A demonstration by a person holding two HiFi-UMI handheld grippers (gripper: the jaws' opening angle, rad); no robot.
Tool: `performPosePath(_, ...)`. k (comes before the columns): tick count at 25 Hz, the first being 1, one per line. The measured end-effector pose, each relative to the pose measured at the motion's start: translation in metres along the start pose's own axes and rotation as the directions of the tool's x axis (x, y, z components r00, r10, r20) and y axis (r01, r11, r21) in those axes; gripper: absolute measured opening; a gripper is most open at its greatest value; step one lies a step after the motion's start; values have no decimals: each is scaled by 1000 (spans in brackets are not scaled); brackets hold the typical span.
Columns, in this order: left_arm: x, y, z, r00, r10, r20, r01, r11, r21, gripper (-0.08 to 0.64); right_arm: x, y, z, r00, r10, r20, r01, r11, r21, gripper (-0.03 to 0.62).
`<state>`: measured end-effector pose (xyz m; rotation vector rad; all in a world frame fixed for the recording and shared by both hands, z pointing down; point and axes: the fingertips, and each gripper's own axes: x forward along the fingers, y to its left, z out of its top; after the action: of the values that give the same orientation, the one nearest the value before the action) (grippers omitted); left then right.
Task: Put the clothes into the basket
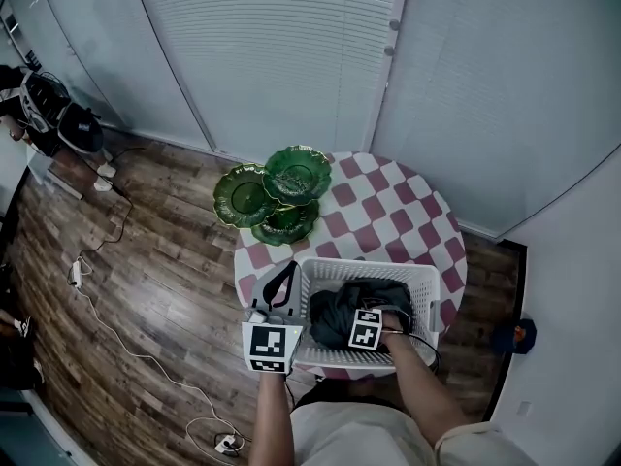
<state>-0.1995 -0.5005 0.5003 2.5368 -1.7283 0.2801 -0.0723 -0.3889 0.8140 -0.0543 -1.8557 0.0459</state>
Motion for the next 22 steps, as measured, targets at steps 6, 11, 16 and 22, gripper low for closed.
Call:
performPosePath(6, -9, -5, -9, 1000, -6, -22, 6, 1000, 5, 12, 0, -2, -2, 999, -17, 38, 16, 1000, 18, 361)
performPosePath(11, -14, -6, -10, 1000, -5, -9, 5, 1000, -1, 12, -19, -4, 9, 996, -36, 80, 30, 996, 84, 499)
performPosePath(16, -22, -18, -3, 1000, -25, 11, 25, 1000, 6, 12, -48, -6, 8, 991, -115, 67, 108, 990, 90, 500)
performPosePath(22, -37, -24, 14, 999, -18, 35, 17, 1000, 14, 12, -106, -17, 19, 936, -321, 142, 294, 939, 181, 499)
